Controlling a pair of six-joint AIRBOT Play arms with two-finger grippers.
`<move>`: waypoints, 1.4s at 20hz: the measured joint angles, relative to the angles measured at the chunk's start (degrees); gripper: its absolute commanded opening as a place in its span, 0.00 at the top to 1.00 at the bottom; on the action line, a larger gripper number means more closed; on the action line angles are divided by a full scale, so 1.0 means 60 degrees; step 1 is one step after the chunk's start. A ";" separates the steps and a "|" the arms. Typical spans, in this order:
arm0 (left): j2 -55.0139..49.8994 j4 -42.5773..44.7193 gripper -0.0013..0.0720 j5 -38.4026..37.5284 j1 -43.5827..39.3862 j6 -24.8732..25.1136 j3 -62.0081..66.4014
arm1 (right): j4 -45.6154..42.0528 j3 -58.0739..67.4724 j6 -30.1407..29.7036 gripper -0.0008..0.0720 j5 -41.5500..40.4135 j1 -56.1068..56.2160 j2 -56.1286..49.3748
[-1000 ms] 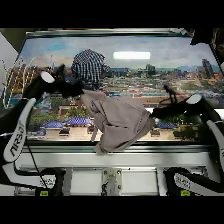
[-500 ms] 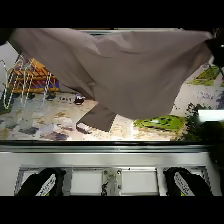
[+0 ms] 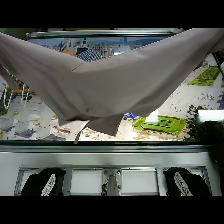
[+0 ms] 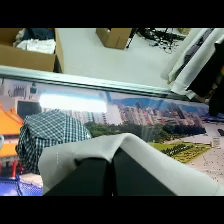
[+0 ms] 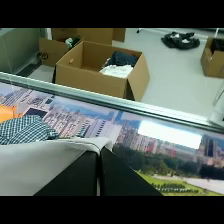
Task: Fold the clothes and pants, and hang the long-sleeved shirts on hangers.
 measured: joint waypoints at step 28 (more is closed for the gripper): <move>-0.7023 0.0138 0.22 0.3993 -0.9490 0.0011 0.0393 | -0.0419 0.0153 0.0240 0.29 -0.1432 -0.0703 -0.3122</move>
